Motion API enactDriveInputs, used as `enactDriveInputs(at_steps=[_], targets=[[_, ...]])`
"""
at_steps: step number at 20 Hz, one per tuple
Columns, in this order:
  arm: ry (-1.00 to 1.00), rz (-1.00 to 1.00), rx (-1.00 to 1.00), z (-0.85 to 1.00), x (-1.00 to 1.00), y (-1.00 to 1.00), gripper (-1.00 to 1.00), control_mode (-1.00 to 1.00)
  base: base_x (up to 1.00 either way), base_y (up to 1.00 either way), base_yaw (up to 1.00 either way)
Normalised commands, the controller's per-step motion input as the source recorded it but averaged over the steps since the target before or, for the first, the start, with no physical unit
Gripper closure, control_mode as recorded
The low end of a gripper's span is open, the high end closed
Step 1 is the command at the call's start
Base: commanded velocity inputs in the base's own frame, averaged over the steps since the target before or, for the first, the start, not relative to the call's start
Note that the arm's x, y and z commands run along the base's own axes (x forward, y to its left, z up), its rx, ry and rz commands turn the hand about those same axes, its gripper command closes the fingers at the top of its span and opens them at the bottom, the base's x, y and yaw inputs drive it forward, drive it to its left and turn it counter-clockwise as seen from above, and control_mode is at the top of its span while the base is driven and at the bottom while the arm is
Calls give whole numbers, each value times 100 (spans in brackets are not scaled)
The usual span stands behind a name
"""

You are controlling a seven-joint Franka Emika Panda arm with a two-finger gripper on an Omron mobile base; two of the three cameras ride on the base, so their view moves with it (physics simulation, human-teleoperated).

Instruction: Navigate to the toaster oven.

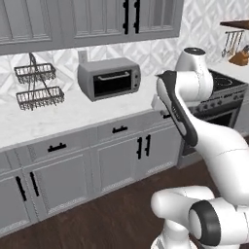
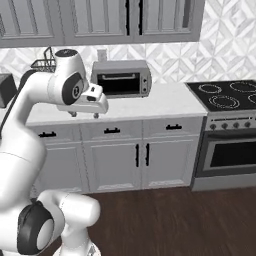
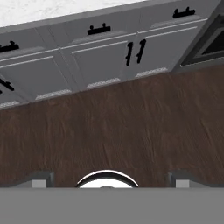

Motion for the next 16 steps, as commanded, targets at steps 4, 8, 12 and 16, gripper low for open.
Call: enactDriveInputs(at_steps=[4,8,12,16], targets=[[0,0,0,0,0,0,-100,100,55,-77,36],[0,0,0,0,0,0,-100,100,61,-58,35],[0,0,0,0,0,0,-100,100,70,-47,29],[0,0,0,0,0,0,-100,100,66,-50,26]])
